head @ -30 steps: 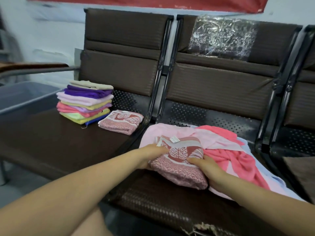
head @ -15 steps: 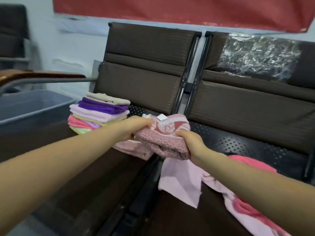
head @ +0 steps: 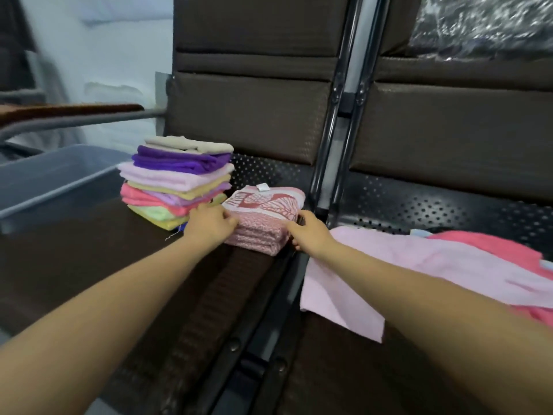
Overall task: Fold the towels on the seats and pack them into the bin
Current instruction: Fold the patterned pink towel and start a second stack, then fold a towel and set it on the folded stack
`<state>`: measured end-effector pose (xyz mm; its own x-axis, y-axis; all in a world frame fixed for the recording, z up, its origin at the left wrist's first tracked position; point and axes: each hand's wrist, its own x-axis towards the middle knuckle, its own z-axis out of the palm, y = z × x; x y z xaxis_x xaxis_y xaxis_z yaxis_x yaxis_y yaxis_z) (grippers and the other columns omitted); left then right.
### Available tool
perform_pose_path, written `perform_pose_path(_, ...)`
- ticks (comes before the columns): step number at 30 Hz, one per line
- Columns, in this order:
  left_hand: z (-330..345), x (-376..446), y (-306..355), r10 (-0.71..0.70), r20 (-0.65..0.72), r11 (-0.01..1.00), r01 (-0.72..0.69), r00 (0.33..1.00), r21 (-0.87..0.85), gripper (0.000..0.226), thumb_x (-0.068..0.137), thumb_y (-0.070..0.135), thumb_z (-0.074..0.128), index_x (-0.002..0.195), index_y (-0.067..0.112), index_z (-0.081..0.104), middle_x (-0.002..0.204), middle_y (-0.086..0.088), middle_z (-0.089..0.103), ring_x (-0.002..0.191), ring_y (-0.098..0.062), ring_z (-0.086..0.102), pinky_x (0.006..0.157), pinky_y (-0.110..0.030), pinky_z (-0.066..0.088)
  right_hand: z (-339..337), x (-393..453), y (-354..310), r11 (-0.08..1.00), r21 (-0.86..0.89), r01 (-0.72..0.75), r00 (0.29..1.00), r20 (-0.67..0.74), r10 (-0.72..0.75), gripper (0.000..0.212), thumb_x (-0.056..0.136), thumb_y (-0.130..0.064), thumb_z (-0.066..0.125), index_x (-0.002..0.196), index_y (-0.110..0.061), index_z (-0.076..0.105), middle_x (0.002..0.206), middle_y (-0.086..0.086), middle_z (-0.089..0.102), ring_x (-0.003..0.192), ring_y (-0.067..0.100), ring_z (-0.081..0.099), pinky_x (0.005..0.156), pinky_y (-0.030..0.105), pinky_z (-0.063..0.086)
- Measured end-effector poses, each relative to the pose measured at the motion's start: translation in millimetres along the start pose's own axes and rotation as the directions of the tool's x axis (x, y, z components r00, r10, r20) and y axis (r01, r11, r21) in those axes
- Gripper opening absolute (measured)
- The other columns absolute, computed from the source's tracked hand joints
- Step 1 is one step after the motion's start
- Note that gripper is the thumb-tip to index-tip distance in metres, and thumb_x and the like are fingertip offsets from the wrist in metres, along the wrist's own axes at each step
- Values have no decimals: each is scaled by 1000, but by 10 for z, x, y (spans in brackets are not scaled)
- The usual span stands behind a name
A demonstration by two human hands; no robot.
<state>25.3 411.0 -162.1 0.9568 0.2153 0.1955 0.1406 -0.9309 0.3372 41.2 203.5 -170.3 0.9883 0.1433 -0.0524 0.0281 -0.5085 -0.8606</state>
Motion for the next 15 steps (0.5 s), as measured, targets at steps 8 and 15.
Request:
perform_pose_path(8, -317, -1089, 1492, 54, 321, 857, 120, 946, -500, 23, 92, 24, 54, 72, 15, 59, 72, -6, 56, 76, -19, 51, 62, -28, 37, -1158, -1863, 221, 989, 124, -78, 995, 72, 69, 24, 97, -22, 52, 121, -17, 52, 94, 9, 61, 69, 13, 60, 56, 19, 47)
perform_pose_path(15, -617, -1567, 2549, 90, 437, 613, 297, 895, -733, 12, 92, 17, 59, 101, 9, 61, 94, -5, 61, 84, -18, 57, 66, -24, 47, -2058, -2275, 493, 707, 632, -317, 922, 31, 386, 15, 95, -8, 42, 86, -3, 53, 68, 13, 52, 63, 29, 54, 67, 38, 55)
